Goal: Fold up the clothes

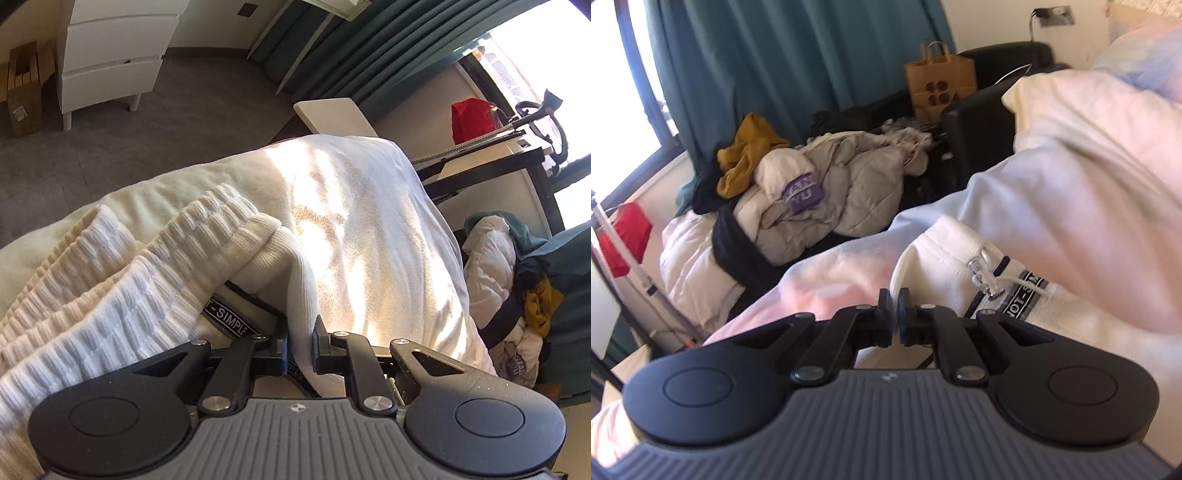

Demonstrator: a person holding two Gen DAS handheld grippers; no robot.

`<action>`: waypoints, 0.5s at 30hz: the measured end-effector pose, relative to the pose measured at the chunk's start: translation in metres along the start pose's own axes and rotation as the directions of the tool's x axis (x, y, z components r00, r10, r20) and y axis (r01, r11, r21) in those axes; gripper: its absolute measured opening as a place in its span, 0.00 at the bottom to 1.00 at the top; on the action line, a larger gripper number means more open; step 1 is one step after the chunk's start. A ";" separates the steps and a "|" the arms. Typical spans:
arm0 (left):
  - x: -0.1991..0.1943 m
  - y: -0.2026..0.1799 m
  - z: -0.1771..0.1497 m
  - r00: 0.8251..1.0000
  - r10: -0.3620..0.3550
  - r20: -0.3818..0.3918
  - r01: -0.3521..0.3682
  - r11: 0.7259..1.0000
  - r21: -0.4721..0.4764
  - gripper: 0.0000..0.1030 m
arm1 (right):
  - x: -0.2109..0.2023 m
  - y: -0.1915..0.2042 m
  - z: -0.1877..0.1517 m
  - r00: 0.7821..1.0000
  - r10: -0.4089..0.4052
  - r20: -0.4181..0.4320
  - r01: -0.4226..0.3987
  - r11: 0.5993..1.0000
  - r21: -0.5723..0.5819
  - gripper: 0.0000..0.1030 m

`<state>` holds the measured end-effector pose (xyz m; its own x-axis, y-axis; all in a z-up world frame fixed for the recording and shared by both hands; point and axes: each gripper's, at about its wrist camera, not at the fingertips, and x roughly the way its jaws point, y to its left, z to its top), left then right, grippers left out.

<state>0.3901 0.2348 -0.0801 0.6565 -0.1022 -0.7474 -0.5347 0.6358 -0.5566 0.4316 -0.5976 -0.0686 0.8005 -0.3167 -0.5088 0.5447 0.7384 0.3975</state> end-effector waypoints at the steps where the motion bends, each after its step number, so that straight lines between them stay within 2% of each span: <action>1: -0.004 -0.001 -0.002 1.000 -0.003 0.010 0.002 1.000 0.015 0.16 | 0.000 -0.003 0.000 1.000 0.022 -0.005 -0.022 1.000 0.013 0.09; 2: -0.011 -0.001 -0.005 1.000 -0.011 0.024 0.010 0.999 0.030 0.24 | 0.000 -0.005 0.001 0.999 0.046 -0.015 -0.046 0.999 0.027 0.11; 4: -0.026 -0.002 -0.010 0.998 -0.026 0.055 0.023 0.998 0.058 0.47 | -0.006 -0.010 0.008 0.993 0.098 -0.058 -0.095 0.994 0.056 0.13; 6: -0.047 0.001 -0.018 0.993 -0.057 0.100 0.051 0.997 0.059 0.53 | -0.025 -0.016 0.015 0.986 0.145 -0.077 -0.139 0.987 0.075 0.25; 8: -0.074 0.009 -0.032 0.978 -0.134 0.158 0.126 0.990 0.059 0.62 | -0.054 -0.027 0.014 0.978 0.206 -0.042 -0.199 0.971 0.131 0.34; 10: -0.101 0.020 -0.052 0.961 -0.176 0.212 0.164 0.984 0.072 0.67 | -0.087 -0.046 0.003 0.959 0.285 0.009 -0.278 0.928 0.248 0.46; 13: -0.131 0.041 -0.083 0.945 -0.218 0.244 0.211 0.976 0.054 0.75 | -0.128 -0.074 -0.016 0.949 0.311 0.055 -0.309 0.880 0.361 0.48; 15: -0.139 0.056 -0.099 0.946 -0.241 0.216 0.246 0.969 0.004 0.76 | -0.152 -0.092 -0.029 0.952 0.299 0.071 -0.302 0.866 0.400 0.48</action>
<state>0.2163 0.2092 -0.0438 0.8649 -0.0843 -0.4948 -0.3548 0.5946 -0.7216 0.2529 -0.6002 -0.0499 0.9424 -0.1226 -0.3111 0.3296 0.4969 0.8028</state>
